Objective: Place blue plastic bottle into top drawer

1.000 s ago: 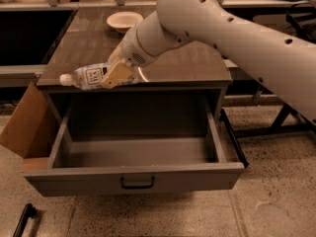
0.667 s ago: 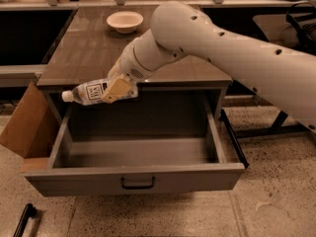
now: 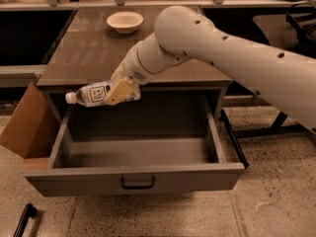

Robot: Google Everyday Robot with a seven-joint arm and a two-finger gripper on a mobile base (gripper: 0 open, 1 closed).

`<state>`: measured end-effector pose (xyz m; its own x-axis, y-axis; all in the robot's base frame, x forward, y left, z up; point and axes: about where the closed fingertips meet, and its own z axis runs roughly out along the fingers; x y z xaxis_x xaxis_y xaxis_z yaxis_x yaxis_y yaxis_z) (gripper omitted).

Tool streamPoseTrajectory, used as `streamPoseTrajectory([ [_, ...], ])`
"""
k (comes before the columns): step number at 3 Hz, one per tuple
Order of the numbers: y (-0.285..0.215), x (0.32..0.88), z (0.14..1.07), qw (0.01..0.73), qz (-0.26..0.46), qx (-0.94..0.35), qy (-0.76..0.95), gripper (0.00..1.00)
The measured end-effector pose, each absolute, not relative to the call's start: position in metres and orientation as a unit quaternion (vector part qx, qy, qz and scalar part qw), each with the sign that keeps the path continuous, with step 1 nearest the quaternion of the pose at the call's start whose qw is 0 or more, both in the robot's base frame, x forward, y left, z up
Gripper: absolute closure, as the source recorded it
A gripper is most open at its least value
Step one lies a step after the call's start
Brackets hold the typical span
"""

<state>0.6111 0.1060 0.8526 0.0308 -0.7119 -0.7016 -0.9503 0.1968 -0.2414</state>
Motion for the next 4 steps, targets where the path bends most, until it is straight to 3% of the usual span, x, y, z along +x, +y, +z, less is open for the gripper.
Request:
streamPoseTrajectory([
  [4, 0.045, 0.572, 0.771, 0.34, 0.15, -0.544, 0.752, 1.0],
])
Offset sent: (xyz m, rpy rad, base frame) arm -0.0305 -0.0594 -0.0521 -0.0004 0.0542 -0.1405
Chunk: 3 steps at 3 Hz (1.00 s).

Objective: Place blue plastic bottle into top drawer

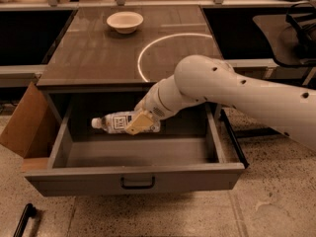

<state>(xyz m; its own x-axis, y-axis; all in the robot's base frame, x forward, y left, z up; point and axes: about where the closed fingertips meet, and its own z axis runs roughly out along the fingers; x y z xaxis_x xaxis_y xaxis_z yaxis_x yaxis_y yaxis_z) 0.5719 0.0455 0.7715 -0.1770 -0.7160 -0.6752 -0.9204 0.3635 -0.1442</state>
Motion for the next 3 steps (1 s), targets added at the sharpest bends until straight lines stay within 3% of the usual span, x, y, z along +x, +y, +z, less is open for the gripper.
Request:
streamPoseTrajectory([
  [1, 0.036, 0.567, 0.744, 0.319, 0.145, -0.527, 0.775, 1.0],
  [2, 0.034, 0.571, 0.72, 0.299, 0.15, -0.519, 0.787, 0.84],
  [3, 0.036, 0.578, 0.7, 0.283, 0.16, -0.517, 0.792, 0.6],
])
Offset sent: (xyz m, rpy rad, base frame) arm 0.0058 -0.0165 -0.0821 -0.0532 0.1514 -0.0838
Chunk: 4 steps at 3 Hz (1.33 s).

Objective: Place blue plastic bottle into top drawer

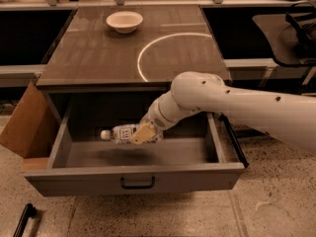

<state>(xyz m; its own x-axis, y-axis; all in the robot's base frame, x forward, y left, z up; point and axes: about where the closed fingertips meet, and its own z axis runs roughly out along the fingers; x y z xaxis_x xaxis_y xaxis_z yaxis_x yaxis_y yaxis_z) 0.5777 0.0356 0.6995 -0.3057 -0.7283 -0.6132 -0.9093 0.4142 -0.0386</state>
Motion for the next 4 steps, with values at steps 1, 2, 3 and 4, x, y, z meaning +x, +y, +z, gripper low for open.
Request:
streamPoseTrajectory([
  [1, 0.037, 0.583, 0.686, 0.274, 0.167, -0.514, 0.795, 0.37],
  [2, 0.036, 0.586, 0.682, 0.272, 0.17, -0.514, 0.796, 0.14],
  [3, 0.028, 0.582, 0.692, 0.283, 0.171, -0.508, 0.795, 0.0],
  [4, 0.009, 0.571, 0.722, 0.306, 0.169, -0.504, 0.79, 0.0],
])
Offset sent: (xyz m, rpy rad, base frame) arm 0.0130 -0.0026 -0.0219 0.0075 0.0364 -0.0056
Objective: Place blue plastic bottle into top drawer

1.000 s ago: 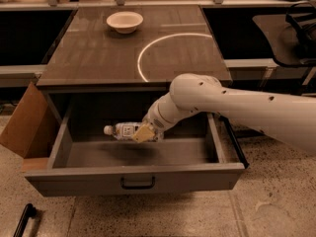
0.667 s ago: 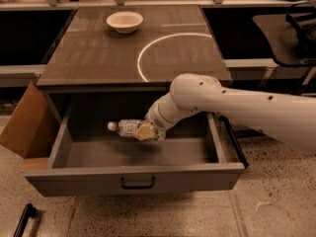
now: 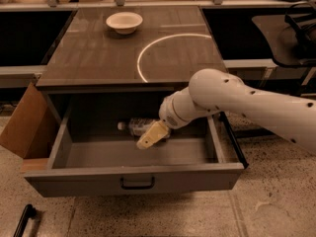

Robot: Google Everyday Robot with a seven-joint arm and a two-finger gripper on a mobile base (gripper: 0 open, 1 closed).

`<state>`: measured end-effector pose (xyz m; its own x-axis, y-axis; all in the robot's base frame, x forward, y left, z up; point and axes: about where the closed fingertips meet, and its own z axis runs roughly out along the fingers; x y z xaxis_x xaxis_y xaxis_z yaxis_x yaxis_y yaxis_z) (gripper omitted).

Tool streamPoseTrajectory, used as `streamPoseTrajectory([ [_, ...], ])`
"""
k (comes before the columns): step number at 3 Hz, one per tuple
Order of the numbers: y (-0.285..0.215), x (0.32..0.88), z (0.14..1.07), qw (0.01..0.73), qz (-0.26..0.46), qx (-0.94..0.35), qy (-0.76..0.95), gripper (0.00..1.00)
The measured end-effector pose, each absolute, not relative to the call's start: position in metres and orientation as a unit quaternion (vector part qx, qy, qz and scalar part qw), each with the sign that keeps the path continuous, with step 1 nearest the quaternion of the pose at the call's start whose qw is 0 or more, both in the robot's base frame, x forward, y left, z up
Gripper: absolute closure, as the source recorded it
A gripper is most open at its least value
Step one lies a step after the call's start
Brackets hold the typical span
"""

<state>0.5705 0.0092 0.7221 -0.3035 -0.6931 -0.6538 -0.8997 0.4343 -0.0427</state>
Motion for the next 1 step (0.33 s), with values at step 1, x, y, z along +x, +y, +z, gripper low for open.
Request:
streamPoseTrajectory([
  [1, -0.0104, 0.5491, 0.7615, 0.328, 0.173, -0.503, 0.781, 0.0],
])
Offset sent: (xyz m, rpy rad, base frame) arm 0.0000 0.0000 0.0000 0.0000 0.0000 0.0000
